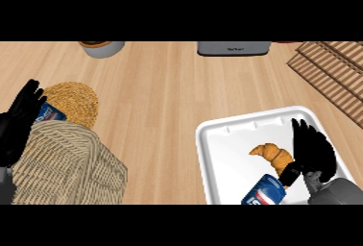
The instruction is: Pick the croissant from the tray and place it in the tiered shelf
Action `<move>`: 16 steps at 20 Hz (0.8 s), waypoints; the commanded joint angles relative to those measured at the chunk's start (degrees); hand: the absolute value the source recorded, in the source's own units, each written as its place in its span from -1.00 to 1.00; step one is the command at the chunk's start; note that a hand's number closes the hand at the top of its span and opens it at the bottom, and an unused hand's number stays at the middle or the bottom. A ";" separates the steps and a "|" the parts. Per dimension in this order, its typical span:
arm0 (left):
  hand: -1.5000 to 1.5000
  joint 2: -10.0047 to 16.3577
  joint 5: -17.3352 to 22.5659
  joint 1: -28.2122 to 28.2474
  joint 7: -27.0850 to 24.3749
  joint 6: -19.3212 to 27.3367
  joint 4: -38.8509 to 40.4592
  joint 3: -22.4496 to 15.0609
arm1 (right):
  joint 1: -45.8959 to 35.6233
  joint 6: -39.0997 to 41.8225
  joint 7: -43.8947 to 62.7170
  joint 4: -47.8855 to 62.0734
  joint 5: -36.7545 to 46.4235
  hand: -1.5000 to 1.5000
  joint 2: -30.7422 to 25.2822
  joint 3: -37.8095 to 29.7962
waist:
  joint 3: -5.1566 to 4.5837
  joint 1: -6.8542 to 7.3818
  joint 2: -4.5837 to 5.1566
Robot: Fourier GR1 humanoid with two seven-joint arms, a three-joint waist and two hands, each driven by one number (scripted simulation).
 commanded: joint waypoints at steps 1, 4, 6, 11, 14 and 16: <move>0.00 -3.16 -0.30 4.78 1.90 -0.34 5.49 -2.51 | -0.47 0.07 -1.56 2.96 -0.36 -1.00 0.22 -1.23 | -1.56 0.10 1.09; 0.00 -2.53 0.06 4.65 1.21 -1.06 5.84 -1.65 | 0.82 -2.08 -2.27 5.38 0.98 -1.00 2.46 -0.32 | -1.55 0.14 1.07; 0.00 -3.28 -1.43 5.94 -0.12 0.06 5.48 -2.34 | -1.18 -1.38 -3.81 8.07 -0.67 1.00 2.96 -2.09 | -1.54 0.82 1.19; 0.00 -3.40 -0.61 4.94 -0.65 -0.56 6.46 -1.45 | 0.11 -1.57 -7.40 6.54 0.18 1.00 1.48 -1.58 | -1.59 -0.06 1.02; 0.00 -2.93 -0.82 3.85 -0.28 -1.03 7.00 -1.84 | -2.27 -0.18 -6.97 7.52 2.12 1.00 1.70 -0.51 | -1.63 0.16 1.13; 0.00 -3.46 -0.23 6.22 0.60 -0.78 5.05 -2.34 | -0.80 -3.90 -10.26 9.54 3.05 1.00 0.16 -1.91 | -1.55 0.51 1.04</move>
